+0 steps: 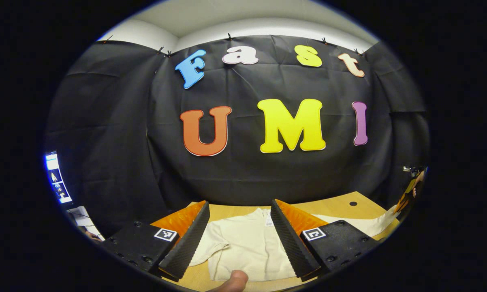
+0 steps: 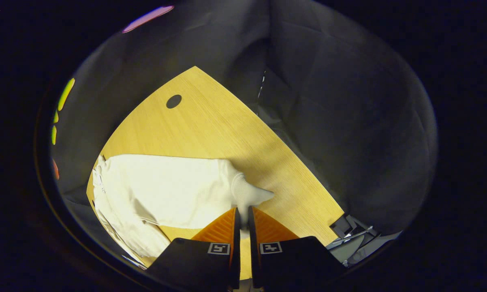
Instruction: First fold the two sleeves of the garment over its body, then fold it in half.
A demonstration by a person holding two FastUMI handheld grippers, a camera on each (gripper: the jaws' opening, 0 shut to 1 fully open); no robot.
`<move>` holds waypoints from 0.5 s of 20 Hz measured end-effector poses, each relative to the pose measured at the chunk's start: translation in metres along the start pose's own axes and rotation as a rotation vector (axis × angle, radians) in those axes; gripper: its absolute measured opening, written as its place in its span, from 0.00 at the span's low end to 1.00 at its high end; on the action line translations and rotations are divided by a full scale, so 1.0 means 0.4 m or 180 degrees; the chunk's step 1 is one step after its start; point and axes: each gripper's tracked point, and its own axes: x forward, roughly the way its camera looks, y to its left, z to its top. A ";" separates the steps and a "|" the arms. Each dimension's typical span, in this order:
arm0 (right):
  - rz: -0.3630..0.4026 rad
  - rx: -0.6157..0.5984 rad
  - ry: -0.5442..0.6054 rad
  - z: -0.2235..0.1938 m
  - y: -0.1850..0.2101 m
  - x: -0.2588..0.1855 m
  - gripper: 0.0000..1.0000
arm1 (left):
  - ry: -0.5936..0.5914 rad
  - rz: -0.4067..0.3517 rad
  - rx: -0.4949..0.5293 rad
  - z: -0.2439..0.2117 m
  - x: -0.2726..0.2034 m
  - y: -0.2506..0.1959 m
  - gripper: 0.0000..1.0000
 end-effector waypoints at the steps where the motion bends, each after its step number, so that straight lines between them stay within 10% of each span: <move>1: 0.0006 -0.0053 -0.0031 -0.001 0.031 -0.026 0.12 | -0.0028 -0.0038 -0.0029 0.001 0.007 0.010 0.96; 10: 0.0153 -0.0635 -0.0183 -0.053 0.418 -0.171 0.12 | 0.0005 -0.0330 -0.0087 -0.051 0.060 0.123 0.96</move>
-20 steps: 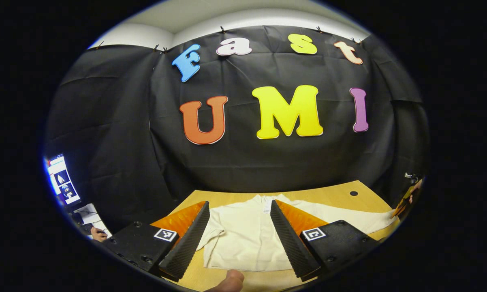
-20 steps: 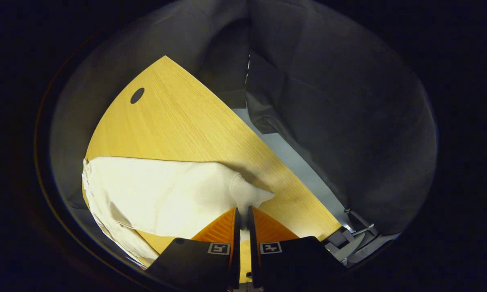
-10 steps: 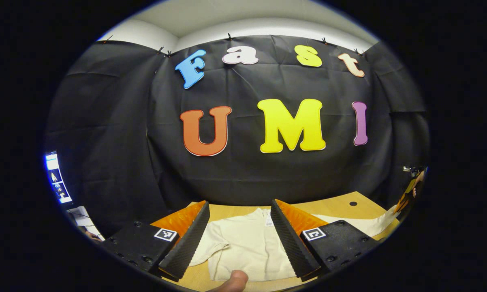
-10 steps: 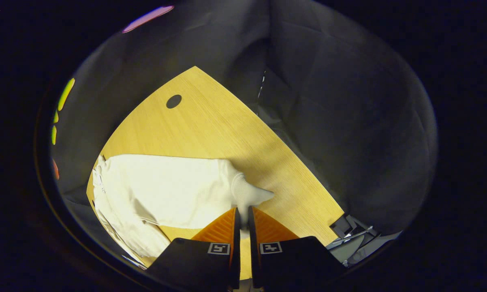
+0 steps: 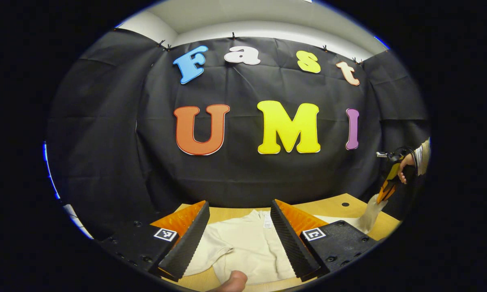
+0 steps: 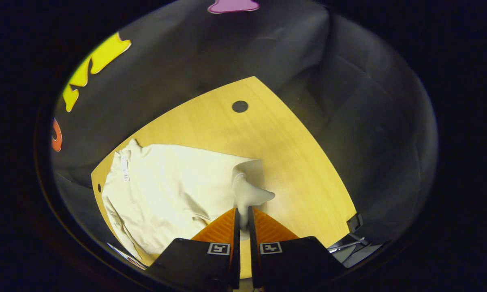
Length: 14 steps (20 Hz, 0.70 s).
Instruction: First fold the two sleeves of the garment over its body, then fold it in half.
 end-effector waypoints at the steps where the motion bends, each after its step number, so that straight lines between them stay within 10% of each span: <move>1: 0.0017 -0.0062 -0.0005 0.002 0.049 -0.007 0.12 | 0.0005 -0.0006 0.0007 -0.003 0.004 0.017 0.96; 14: 0.0375 -0.1124 0.0008 -0.130 0.753 0.001 0.12 | 0.0339 0.0115 -0.0101 -0.180 -0.031 0.221 0.96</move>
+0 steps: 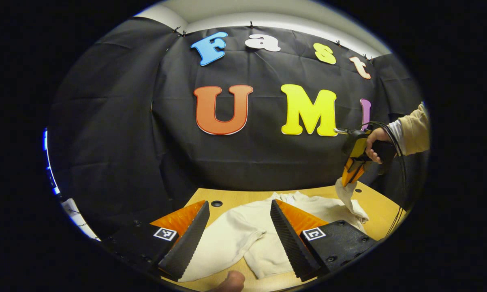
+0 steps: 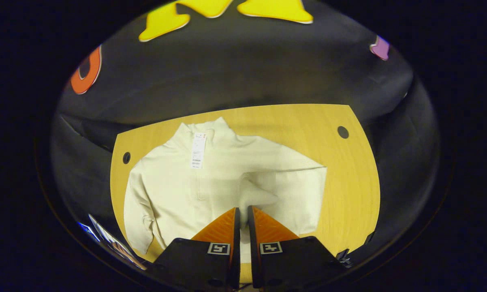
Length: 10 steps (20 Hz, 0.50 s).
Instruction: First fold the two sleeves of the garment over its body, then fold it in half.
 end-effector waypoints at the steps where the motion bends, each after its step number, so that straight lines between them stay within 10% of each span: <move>1: 0.0097 -0.0063 0.0033 -0.012 0.064 0.009 0.12 | 0.0018 -0.0009 0.0001 -0.017 -0.006 0.009 0.96; 10: 0.0237 -0.0664 0.0196 -0.094 0.399 0.098 0.12 | 0.0009 0.0058 0.0152 -0.062 -0.034 0.085 0.96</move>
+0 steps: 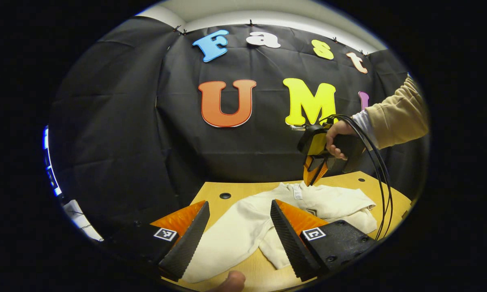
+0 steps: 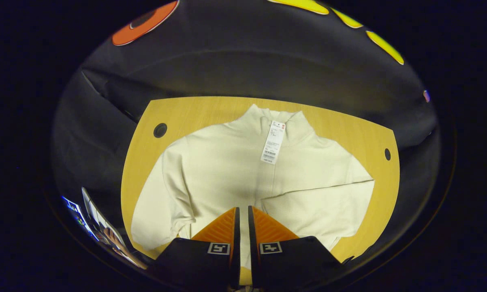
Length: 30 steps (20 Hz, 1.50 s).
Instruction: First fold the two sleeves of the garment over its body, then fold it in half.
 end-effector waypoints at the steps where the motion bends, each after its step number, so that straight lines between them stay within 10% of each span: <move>1: 0.0029 0.0012 0.0037 -0.006 0.023 0.014 0.10 | 0.0017 0.0028 0.0000 -0.006 -0.001 0.010 0.96; 15: 0.0468 -0.0075 0.0416 -0.104 0.277 0.122 0.12 | 0.0285 0.0315 -0.0157 -0.079 -0.040 0.022 0.96; 30: 0.0425 0.0338 -0.0214 -0.163 -0.164 -0.136 0.12 | 0.0266 0.0104 -0.0010 -0.084 -0.052 -0.104 0.96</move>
